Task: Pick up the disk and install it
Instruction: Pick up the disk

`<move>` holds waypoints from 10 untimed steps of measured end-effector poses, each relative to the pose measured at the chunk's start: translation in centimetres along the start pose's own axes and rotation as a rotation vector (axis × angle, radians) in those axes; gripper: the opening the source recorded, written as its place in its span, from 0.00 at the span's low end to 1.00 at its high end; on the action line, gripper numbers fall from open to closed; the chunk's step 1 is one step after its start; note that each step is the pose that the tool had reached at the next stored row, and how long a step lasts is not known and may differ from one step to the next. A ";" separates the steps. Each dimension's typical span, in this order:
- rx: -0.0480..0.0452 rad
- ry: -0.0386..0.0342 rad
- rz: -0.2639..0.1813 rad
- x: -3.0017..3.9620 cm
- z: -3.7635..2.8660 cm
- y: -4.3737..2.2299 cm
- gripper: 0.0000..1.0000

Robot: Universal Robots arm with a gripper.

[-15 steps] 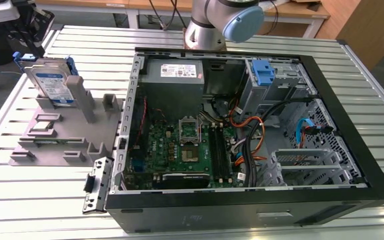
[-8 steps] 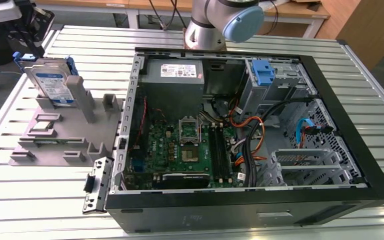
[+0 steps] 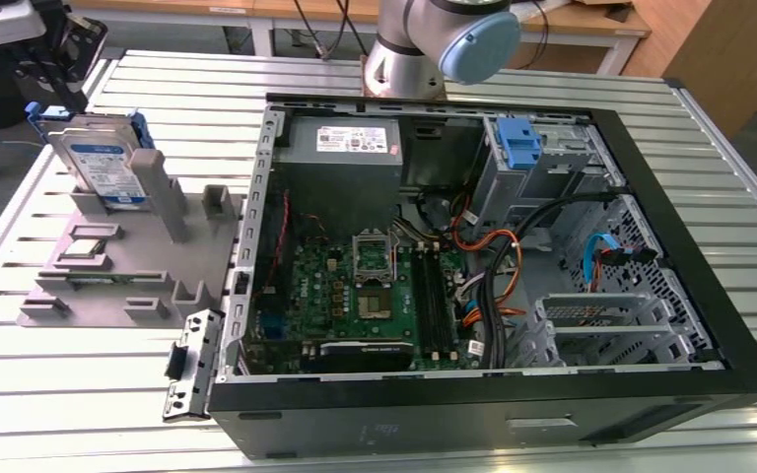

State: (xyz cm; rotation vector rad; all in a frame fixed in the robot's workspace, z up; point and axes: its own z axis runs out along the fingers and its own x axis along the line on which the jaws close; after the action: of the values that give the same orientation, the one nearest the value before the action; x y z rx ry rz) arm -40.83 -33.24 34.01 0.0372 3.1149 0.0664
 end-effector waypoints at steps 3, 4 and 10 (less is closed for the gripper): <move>0.0000 0.0001 -0.001 0.00 0.00 0.00 0.10; 0.0000 0.0002 -0.002 0.00 0.00 0.00 0.10; -0.0001 0.0002 -0.005 0.00 0.00 0.00 0.10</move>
State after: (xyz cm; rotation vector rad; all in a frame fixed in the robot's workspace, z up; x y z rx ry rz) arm -40.83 -33.24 34.01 0.0302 3.1151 0.0665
